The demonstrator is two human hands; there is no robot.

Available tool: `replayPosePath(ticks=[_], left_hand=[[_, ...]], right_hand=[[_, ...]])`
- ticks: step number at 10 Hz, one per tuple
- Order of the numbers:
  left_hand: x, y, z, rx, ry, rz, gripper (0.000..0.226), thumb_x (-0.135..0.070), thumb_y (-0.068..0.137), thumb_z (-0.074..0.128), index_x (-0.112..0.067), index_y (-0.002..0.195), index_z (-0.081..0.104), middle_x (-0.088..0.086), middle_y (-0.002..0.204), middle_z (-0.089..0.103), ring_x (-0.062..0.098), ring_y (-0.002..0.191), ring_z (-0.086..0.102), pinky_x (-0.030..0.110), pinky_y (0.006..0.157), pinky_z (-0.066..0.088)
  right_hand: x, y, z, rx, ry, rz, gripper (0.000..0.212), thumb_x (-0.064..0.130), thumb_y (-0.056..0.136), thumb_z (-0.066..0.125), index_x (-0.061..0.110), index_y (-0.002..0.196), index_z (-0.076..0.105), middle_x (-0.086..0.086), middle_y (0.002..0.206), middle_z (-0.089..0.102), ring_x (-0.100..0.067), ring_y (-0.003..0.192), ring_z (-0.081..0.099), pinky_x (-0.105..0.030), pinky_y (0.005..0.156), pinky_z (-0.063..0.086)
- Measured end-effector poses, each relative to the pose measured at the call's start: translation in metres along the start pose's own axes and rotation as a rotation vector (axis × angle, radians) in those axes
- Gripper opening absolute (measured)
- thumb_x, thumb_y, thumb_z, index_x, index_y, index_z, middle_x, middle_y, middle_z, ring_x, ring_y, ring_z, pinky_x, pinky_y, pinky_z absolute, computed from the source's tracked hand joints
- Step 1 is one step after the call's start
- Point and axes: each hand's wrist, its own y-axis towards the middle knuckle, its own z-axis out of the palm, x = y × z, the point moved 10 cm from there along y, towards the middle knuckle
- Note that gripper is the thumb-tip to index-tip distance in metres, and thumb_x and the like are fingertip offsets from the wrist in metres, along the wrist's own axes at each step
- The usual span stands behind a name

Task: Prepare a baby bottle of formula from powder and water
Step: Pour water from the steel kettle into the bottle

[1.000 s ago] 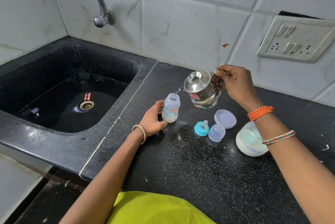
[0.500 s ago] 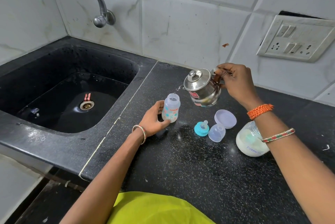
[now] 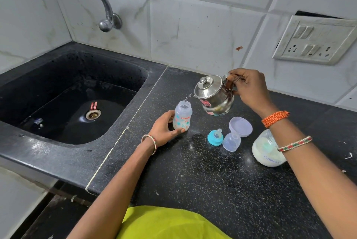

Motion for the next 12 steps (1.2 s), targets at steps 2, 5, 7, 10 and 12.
replayPosePath(ticks=[2,5,7,10,12], left_hand=[[0.0049,0.0018,0.0015,0.010,-0.033,-0.020,0.062,-0.027,0.072,0.079,-0.017,0.125,0.048,0.001,0.126,0.059,0.013,0.115,0.056,0.037,0.101,0.046],[0.0063,0.0020,0.0015,0.003,-0.062,-0.027,0.061,-0.024,0.072,0.079,-0.019,0.124,0.049,0.000,0.126,0.060,0.011,0.115,0.057,0.036,0.102,0.046],[0.0033,0.0010,0.0009,-0.003,-0.079,-0.016,0.061,-0.021,0.072,0.080,-0.017,0.124,0.049,0.001,0.125,0.060,0.012,0.114,0.057,0.033,0.102,0.046],[0.0033,0.0008,0.0003,0.000,-0.066,-0.014,0.059,-0.023,0.072,0.079,-0.019,0.122,0.049,-0.001,0.125,0.060,0.011,0.114,0.057,0.033,0.101,0.046],[0.0032,0.0011,0.0008,-0.002,-0.068,-0.011,0.060,-0.023,0.071,0.079,-0.018,0.123,0.049,0.000,0.125,0.060,0.011,0.114,0.057,0.033,0.101,0.046]], right_hand=[[-0.0001,-0.0001,-0.0013,-0.001,0.012,0.006,0.024,0.015,0.092,0.058,0.002,0.111,0.067,-0.011,0.101,0.070,-0.025,0.095,0.067,-0.047,0.084,0.057],[-0.0071,0.0018,0.0004,-0.002,0.013,0.035,0.026,0.016,0.092,0.060,0.002,0.113,0.067,-0.015,0.107,0.070,-0.024,0.099,0.066,-0.047,0.087,0.056],[-0.0060,0.0022,-0.0006,-0.008,0.012,0.032,0.026,0.014,0.092,0.059,0.002,0.113,0.066,-0.015,0.108,0.070,-0.025,0.100,0.066,-0.048,0.088,0.055],[-0.0027,0.0025,0.0000,-0.003,-0.012,0.009,0.027,0.016,0.092,0.059,0.003,0.114,0.066,-0.014,0.110,0.069,-0.024,0.102,0.066,-0.046,0.088,0.056],[-0.0022,0.0028,-0.0018,-0.010,-0.015,0.003,0.027,0.016,0.092,0.059,0.003,0.114,0.066,-0.015,0.109,0.070,-0.026,0.101,0.066,-0.047,0.088,0.056]])
